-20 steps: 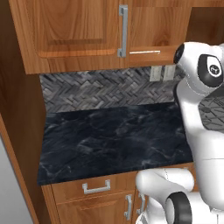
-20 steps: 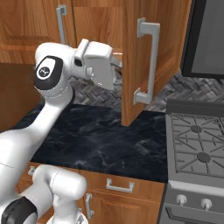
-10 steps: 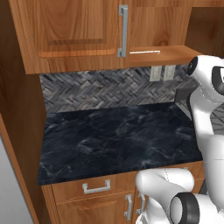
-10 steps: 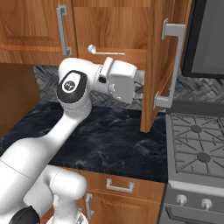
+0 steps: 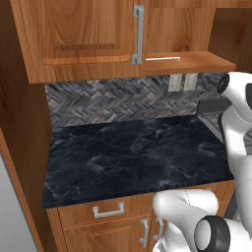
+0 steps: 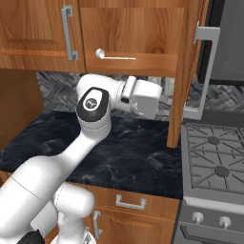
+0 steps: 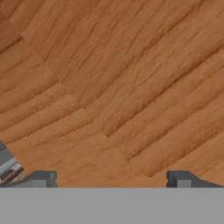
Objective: Open the cabinet and move the ladle to the pot. Then close the cabinet.
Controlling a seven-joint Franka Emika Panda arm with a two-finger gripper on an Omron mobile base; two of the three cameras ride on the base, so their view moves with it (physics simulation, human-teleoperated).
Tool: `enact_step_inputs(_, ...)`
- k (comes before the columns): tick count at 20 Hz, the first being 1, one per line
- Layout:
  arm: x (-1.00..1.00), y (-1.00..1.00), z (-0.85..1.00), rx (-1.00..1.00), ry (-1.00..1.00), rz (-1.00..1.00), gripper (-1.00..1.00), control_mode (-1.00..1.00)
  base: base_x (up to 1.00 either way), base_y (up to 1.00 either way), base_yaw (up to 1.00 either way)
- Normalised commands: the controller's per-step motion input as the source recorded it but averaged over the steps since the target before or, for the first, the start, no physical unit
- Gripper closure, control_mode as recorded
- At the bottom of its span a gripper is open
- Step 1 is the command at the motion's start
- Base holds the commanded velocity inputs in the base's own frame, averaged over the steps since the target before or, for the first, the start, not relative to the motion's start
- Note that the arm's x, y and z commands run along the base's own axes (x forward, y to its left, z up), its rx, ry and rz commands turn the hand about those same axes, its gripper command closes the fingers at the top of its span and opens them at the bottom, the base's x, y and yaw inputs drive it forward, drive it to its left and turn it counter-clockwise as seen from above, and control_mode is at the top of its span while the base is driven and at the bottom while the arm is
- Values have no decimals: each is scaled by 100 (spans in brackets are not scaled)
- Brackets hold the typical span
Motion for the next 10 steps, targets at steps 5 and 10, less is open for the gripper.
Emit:
enact_step_inputs(5, 0, 0, 21, 7, -6, 0, -100, -100, 0, 0, 0)
enact_step_inputs(10, -17, 14, 20, 6, -6, 0, -100, -100, 0, 0, 0)
